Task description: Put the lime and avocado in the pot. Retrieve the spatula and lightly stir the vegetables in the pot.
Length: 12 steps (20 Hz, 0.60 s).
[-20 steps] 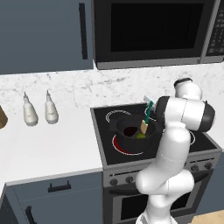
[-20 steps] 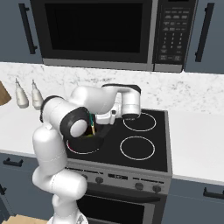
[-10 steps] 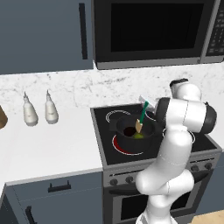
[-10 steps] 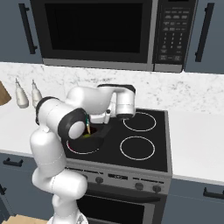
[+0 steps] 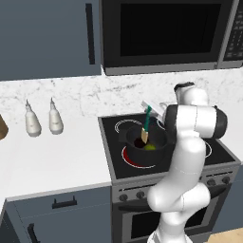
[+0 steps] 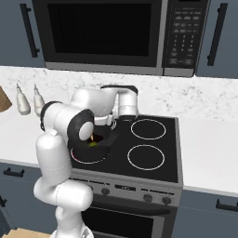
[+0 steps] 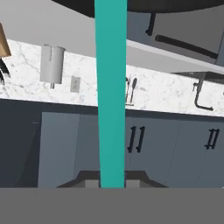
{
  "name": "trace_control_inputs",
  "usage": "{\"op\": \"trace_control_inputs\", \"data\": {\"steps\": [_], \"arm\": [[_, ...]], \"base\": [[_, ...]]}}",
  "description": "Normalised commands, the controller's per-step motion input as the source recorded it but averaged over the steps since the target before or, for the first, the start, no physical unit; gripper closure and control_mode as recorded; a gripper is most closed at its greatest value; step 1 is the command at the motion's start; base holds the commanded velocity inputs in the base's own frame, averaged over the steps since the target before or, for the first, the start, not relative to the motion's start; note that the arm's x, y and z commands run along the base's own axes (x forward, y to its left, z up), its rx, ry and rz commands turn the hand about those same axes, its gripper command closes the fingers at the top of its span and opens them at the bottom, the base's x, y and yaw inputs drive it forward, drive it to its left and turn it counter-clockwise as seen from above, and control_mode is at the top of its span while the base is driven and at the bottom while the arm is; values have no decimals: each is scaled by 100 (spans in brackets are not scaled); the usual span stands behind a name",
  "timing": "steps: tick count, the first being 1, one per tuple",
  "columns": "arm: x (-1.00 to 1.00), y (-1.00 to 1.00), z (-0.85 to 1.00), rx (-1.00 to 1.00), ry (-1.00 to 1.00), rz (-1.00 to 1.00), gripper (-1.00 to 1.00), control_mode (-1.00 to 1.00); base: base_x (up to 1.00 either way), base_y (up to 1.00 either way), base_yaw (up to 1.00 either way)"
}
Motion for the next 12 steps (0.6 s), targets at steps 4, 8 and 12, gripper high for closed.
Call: {"op": "trace_control_inputs", "data": {"steps": [4, 8, 12], "arm": [[53, 0, 0, 0, -3, 8, 100, -100], [22, 0, -18, 0, -1, 9, 100, -100], [-14, 0, -56, 0, 0, 10, 100, -100]], "base": [[0, 0, 0], [0, 0, 0], [0, 0, 0]]}}
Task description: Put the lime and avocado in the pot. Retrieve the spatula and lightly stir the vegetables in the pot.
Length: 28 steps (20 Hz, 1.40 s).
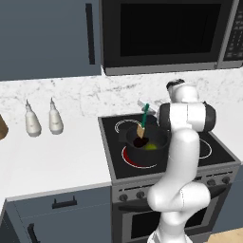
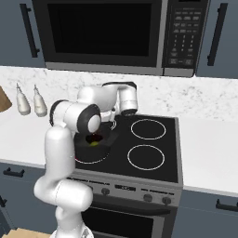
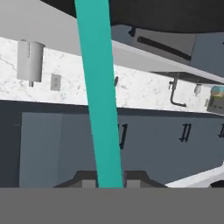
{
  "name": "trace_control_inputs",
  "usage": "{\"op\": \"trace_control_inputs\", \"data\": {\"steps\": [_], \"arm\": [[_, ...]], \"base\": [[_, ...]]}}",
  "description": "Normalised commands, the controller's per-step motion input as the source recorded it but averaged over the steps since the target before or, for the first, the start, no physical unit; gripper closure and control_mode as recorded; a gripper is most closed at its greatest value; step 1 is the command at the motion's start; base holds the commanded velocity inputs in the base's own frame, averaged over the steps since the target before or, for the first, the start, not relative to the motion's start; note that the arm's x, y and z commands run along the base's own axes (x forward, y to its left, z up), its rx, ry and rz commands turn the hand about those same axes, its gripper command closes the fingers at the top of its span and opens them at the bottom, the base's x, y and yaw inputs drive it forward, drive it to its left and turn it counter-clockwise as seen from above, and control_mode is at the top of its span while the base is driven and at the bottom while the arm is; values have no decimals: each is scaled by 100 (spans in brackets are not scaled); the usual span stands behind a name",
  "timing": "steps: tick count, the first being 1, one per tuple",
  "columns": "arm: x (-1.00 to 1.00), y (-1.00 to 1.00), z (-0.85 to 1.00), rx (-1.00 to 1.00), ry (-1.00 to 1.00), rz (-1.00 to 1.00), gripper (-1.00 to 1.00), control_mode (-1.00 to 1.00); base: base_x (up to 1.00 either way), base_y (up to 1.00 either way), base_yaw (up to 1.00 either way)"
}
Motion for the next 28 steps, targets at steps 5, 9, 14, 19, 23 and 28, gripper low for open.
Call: {"op": "trace_control_inputs", "data": {"steps": [5, 9, 14, 19, 23, 28], "arm": [[-67, 0, -39, -1, 0, 9, 100, -100], [-91, 0, 0, -10, 22, 4, 100, -100], [-66, 0, 6, -23, 46, 1, 100, -100], [6, 0, 71, -8, 15, 1, 100, -100], [33, 8, 2, -1, 20, 12, 100, -100], [49, 12, -25, 0, 20, 21, 100, -100]], "base": [[0, 0, 0], [0, 0, 0], [0, 0, 0], [0, 0, 0], [0, 0, 0], [0, 0, 0]]}}
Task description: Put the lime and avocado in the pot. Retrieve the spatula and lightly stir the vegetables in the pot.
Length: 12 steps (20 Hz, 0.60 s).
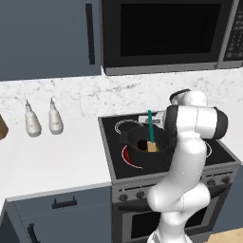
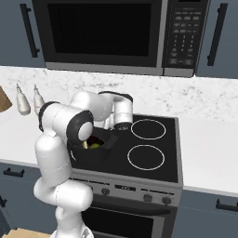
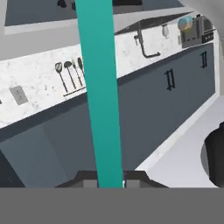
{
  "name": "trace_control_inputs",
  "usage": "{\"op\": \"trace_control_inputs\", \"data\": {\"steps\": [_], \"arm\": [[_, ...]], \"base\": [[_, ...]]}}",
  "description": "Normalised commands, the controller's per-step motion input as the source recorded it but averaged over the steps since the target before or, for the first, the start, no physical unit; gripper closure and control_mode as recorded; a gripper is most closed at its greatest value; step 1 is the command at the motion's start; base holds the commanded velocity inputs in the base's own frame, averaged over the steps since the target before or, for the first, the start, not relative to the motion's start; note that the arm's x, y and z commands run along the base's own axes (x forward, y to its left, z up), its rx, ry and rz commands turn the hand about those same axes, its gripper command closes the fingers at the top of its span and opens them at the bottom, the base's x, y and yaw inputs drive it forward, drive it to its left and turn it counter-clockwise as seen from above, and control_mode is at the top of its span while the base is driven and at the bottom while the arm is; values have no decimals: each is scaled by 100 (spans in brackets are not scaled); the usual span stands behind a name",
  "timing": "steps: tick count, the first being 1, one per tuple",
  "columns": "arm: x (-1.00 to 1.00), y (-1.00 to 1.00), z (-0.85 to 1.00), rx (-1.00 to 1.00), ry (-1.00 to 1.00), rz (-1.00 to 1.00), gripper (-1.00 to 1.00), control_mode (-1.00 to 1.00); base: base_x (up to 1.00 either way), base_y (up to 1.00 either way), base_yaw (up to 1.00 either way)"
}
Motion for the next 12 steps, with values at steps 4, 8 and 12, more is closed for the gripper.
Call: {"op": "trace_control_inputs", "data": {"steps": [4, 8, 12], "arm": [[59, 1, -23, 0, 6, 22, 100, -100], [68, 0, -17, 0, 0, 22, 100, -100], [72, 0, -1, 0, -2, 25, 100, -100]], "base": [[0, 0, 0], [0, 0, 0], [0, 0, 0]]}}
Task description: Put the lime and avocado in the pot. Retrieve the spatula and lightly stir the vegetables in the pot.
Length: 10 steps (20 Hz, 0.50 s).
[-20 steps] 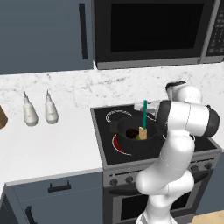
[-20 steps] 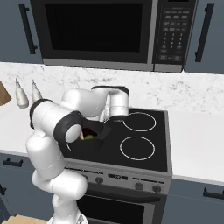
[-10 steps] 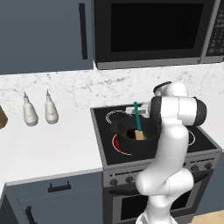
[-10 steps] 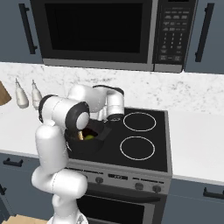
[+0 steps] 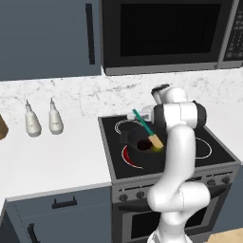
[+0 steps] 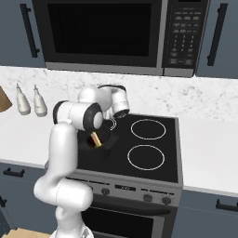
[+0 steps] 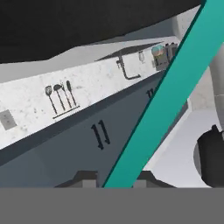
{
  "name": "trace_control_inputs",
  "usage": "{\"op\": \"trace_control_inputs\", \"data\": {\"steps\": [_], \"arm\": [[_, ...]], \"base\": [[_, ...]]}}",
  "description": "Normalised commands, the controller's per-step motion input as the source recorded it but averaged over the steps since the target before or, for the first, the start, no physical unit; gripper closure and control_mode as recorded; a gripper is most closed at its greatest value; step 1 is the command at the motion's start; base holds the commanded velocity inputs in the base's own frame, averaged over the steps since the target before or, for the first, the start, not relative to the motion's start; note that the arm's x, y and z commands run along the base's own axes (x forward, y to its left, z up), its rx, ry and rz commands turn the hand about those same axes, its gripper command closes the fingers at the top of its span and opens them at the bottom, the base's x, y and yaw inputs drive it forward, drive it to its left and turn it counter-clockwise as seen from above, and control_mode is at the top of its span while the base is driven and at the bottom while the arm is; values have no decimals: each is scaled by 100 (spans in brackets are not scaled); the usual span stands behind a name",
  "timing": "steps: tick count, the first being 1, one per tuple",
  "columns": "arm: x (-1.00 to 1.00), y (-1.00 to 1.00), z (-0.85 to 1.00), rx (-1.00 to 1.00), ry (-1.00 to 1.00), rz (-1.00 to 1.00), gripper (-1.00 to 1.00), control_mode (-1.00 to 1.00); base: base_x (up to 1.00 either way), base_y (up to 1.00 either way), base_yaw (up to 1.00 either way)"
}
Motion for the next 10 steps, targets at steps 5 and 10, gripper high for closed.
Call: {"op": "trace_control_inputs", "data": {"steps": [5, 10], "arm": [[38, 4, 1, 3, 0, 28, 100, -100], [17, 15, 5, 18, 2, 31, 100, -100]], "base": [[0, 0, 0], [0, 0, 0]]}}
